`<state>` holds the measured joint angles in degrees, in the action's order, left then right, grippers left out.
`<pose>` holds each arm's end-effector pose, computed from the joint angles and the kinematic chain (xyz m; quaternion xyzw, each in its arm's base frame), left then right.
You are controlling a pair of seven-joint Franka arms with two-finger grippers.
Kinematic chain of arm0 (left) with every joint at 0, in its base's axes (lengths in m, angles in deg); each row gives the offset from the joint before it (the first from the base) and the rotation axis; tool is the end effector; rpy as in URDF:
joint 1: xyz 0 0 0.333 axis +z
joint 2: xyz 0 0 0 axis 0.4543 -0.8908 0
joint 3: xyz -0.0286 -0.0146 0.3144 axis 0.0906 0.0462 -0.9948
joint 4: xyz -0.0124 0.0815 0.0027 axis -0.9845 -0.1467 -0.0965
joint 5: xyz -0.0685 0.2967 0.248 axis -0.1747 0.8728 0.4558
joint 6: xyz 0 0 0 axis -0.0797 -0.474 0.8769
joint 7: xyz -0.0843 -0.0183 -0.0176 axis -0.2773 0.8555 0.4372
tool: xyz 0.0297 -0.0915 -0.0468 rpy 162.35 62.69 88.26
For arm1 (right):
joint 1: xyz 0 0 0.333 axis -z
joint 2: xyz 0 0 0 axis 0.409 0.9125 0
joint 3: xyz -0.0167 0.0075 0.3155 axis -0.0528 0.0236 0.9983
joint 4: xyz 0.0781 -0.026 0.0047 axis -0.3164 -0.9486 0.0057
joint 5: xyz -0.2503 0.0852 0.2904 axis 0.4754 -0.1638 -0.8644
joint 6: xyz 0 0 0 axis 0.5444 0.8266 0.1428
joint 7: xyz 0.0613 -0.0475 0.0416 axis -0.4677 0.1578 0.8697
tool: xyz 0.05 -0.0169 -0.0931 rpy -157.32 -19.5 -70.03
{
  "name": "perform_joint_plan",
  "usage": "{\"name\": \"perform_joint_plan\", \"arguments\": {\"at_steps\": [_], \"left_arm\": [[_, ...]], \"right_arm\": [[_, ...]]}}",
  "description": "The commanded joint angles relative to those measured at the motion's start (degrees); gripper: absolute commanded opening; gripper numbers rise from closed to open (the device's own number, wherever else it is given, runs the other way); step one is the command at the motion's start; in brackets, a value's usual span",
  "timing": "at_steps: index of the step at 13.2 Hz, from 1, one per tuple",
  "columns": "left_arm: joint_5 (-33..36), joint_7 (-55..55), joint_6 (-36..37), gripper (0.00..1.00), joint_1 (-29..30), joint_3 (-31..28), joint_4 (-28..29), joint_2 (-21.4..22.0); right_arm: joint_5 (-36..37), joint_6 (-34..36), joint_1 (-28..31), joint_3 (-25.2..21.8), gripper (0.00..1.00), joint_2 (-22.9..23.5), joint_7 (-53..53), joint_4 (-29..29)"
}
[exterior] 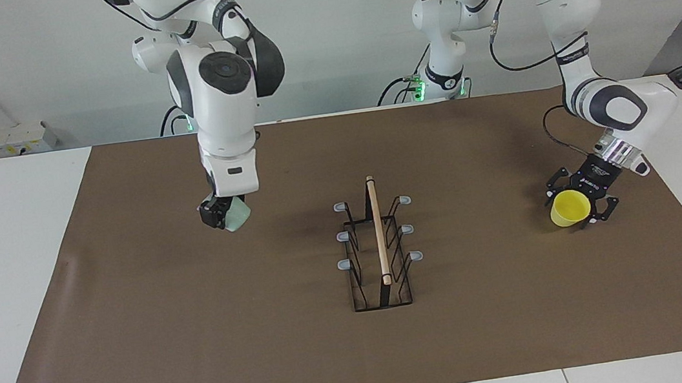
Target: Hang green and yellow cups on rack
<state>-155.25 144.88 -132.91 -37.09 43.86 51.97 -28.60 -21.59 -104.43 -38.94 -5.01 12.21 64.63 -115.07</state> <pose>0.5759 0.1429 0.2654 0.4494 0.8231 -0.1622 0.3070 0.5973 0.1717 0.5713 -0.9089 -0.4111 -0.0640 0.0291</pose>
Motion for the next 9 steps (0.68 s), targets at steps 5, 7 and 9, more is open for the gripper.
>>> {"name": "perform_joint_plan", "arguments": {"at_steps": [5,7,9], "left_arm": [[-2.21,-2.2,-4.26,0.0,-1.44,1.66,2.0,4.56],[-2.21,-2.29,-7.08,0.0,-1.54,2.72,2.0,5.97],[-2.04,-1.95,-7.27,0.0,-1.54,2.81,0.16,6.68]], "right_arm": [[-21.81,-6.6,1.88,0.62,0.0,-3.18,0.26,-1.28],[-28.75,-6.95,2.76,0.62,0.0,-4.14,0.88,-1.81],[-35.6,-11.84,3.55,0.62,0.0,-5.63,4.2,-5.22]]}}
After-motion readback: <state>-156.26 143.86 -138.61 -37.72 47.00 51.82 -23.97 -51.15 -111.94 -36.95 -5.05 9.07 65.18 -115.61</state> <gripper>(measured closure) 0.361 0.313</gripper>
